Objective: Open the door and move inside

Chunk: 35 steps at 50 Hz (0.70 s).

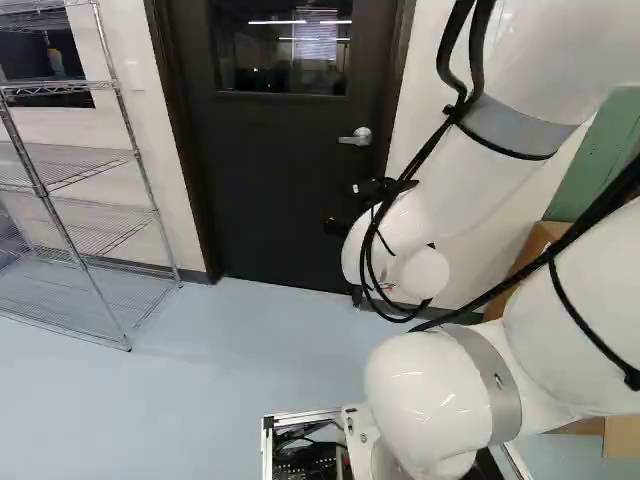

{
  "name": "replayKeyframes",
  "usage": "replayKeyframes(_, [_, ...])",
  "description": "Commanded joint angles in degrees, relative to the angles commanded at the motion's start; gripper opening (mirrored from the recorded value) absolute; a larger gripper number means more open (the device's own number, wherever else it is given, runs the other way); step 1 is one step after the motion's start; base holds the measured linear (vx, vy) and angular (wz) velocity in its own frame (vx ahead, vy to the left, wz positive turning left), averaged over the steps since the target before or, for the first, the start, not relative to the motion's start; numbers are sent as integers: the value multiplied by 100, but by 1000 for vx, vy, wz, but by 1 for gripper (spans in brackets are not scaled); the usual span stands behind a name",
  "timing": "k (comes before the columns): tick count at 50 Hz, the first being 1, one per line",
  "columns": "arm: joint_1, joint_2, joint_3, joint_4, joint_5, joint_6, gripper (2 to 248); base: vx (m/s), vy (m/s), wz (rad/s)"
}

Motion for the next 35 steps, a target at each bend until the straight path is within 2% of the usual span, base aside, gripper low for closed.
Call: replayKeyframes(35, [0, 0, 0, 0, 0, 0, 247, 152, -2, -26])
